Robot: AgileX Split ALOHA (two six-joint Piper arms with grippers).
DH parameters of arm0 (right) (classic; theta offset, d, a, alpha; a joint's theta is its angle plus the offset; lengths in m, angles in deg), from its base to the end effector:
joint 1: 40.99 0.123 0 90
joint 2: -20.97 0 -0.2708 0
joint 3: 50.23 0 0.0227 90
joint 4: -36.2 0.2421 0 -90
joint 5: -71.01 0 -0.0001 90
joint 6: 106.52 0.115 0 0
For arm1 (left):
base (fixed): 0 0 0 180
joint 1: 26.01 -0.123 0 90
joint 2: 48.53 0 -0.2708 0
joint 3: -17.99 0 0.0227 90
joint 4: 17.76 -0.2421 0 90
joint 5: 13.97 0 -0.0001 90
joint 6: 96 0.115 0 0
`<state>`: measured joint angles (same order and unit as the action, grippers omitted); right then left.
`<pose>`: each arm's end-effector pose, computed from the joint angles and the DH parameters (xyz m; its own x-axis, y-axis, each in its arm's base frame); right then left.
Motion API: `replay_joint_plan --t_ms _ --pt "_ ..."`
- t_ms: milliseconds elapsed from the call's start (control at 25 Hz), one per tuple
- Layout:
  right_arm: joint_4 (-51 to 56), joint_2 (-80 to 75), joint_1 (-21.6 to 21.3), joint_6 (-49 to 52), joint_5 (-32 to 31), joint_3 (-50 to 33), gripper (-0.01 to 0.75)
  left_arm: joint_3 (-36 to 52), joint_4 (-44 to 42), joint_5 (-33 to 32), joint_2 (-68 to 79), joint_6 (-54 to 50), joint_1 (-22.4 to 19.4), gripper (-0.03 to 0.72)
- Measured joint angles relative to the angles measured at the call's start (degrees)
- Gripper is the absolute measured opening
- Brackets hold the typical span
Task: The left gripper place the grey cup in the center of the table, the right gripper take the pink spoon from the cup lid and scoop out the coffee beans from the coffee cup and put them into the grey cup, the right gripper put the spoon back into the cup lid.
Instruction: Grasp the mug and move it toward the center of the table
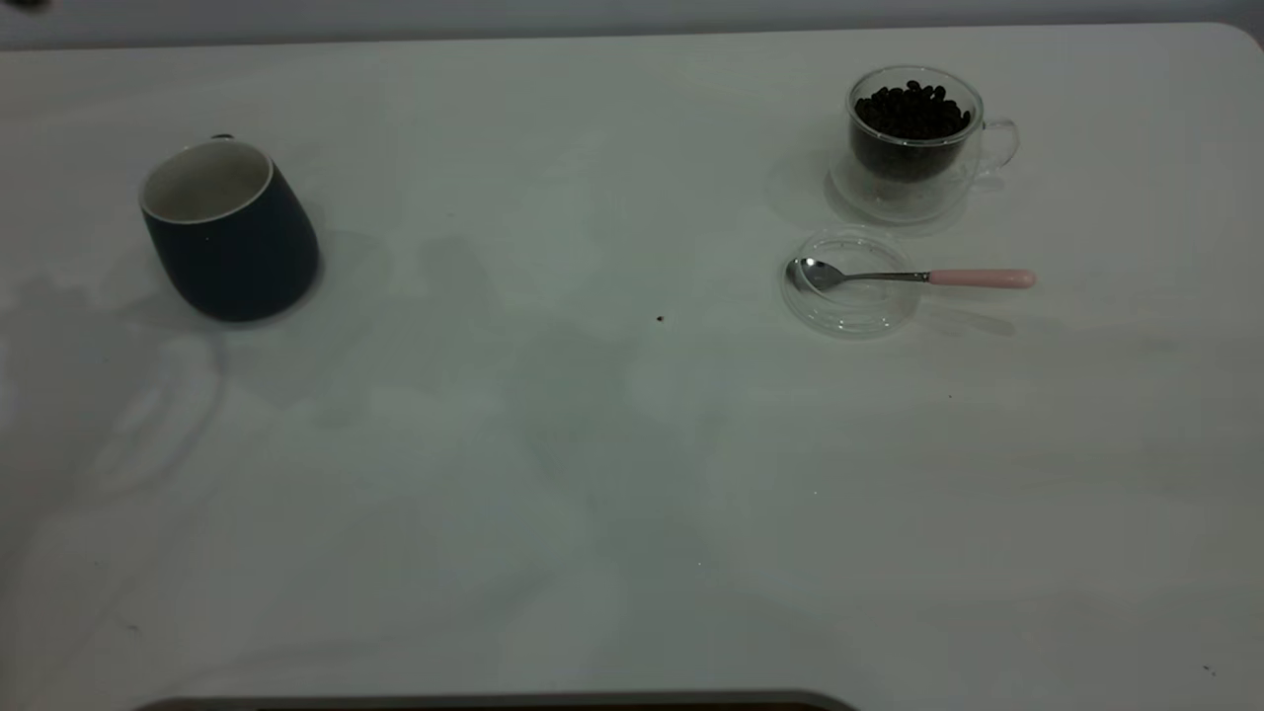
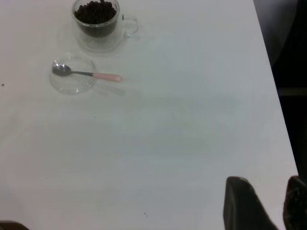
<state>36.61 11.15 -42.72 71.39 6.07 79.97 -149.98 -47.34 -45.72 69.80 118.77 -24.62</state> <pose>0.0252 0.0000 0.2459 -0.5675 -0.0163 -0.8232 0.0059 0.9997 -0.0239 0.3686 0.0210 0.1184 -0.5199 0.8536 0.0315 0.7757 0.4563 0.4360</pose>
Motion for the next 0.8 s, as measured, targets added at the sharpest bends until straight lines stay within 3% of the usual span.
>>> replay_joint_plan --t_ms 320,560,800 --pt "0.0 0.0 0.0 0.0 0.0 0.0 0.242 -0.3 -11.1 12.2 10.1 1.1 1.2 0.586" --pt "0.0 0.0 0.0 0.0 0.0 0.0 0.241 -0.6 -12.9 20.2 14.1 1.1 3.7 0.586" --pt "0.0 0.0 0.0 0.0 0.0 0.0 0.241 -0.7 -13.1 23.4 15.6 -0.8 6.4 0.586"
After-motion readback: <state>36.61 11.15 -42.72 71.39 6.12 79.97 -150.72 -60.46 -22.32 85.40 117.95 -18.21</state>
